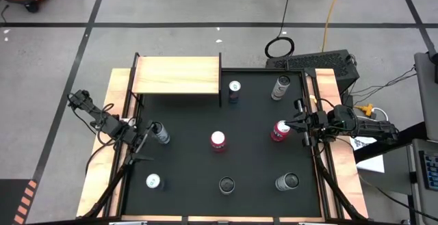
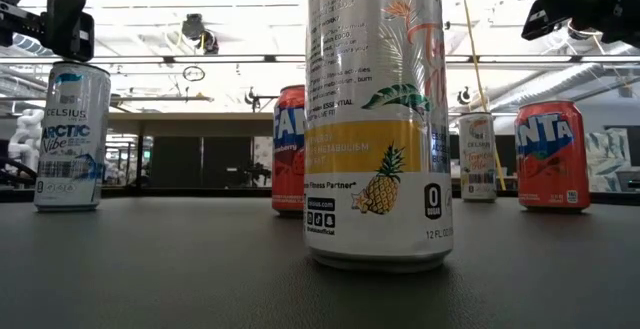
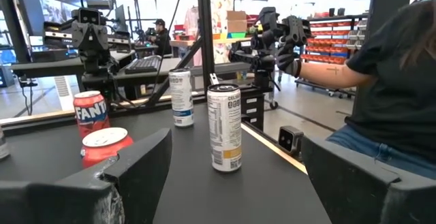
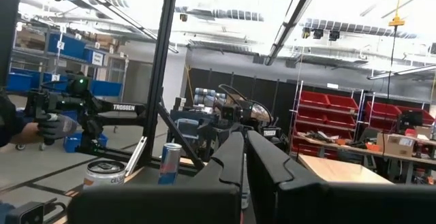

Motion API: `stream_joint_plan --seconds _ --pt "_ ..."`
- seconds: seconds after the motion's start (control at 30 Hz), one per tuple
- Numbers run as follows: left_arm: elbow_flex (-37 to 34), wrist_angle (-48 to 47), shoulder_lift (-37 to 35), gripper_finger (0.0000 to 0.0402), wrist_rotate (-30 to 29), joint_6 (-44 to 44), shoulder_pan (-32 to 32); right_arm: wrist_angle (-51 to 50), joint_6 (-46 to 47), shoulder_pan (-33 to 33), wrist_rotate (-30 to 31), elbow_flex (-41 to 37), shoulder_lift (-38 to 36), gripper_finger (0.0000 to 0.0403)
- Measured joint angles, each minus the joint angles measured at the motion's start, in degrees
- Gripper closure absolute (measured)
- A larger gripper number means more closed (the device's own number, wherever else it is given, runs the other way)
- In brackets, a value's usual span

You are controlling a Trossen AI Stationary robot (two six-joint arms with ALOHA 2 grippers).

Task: Place canned beverage on shelf
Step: Put the left white-blue soda can on the shelf

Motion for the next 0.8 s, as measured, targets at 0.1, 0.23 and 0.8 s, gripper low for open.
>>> stream_joint_plan --seconds 0.1,0.23,0.8 --pt "-0.01 -0.08 0.0 0.0068 0.07 0.0 0.0 -0.02 -0.02 0.0 0.0 0.02 0.0 0.0403" --pt "-0.02 0.42 0.0 0.0068 -0.02 -0.04 0.0 0.0 0.03 0.0 0.0 0.04 0.0 0.0403" --pt "1.51 5.38 0.12 0.0068 -17.73 -4.44 0.01 -0.04 0.24 0.0 0.0 0.04 0.0 0.0403"
